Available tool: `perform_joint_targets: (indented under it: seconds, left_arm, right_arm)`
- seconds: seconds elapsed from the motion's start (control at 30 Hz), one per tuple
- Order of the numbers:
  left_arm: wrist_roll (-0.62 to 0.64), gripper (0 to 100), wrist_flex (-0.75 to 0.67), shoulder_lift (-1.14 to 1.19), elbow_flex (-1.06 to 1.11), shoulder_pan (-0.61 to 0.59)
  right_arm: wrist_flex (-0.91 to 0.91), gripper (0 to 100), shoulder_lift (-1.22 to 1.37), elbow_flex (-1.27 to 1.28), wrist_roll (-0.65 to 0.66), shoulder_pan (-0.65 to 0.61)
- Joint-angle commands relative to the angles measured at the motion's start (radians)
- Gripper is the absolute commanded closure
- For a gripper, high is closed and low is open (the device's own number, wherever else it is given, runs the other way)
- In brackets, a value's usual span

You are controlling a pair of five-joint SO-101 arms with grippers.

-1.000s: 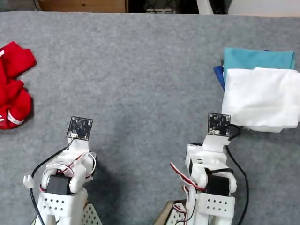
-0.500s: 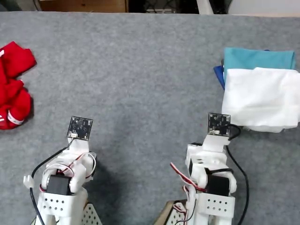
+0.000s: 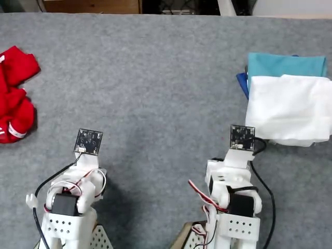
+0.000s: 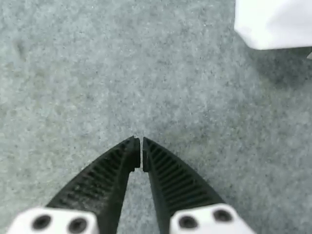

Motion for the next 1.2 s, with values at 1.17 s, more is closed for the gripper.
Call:
perform_joint_targets:
  seconds: [1.17]
  left_arm:
    - [0.005,97,-0.009,-0.003,0.013,0.004]
  right_arm:
    - [0.005,98.4,-0.010,-0.002,-0.003,0.008]
